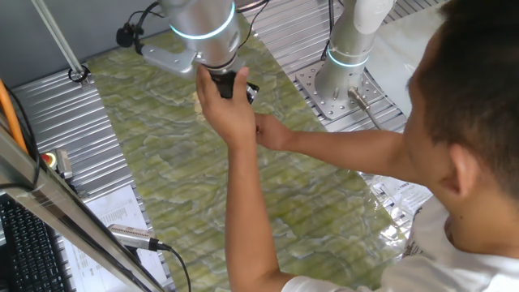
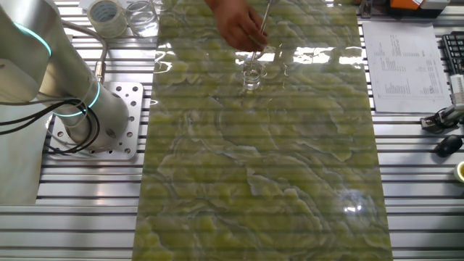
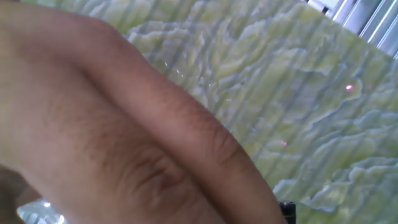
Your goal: Stir the beaker with a glass rod
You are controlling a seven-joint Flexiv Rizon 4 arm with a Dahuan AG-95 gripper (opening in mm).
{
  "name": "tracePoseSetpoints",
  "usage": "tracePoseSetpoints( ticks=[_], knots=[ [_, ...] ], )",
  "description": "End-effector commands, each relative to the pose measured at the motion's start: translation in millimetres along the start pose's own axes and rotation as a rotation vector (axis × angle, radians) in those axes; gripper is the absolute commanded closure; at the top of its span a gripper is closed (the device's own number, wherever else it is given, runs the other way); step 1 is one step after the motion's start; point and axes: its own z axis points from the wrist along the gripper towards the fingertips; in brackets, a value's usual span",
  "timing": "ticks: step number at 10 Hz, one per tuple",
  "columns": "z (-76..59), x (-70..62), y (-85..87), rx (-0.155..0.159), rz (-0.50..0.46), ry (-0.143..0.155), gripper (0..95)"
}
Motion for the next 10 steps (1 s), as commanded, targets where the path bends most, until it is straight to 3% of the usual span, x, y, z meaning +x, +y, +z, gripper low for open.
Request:
tracePoseSetpoints(
  ticks=[1,4,7,10],
  knots=[
    [-0.1,0.9,-0.6,-0.030,0.048,-0.029,95.0],
    [0.7,0.2,-0.3,-0.067,0.040,0.018,95.0],
    [2.2,-1.2,0.5,-0.047,0.021,0.047,95.0],
    [2.6,-1.5,0.7,-0.027,0.009,0.044,95.0]
  ],
)
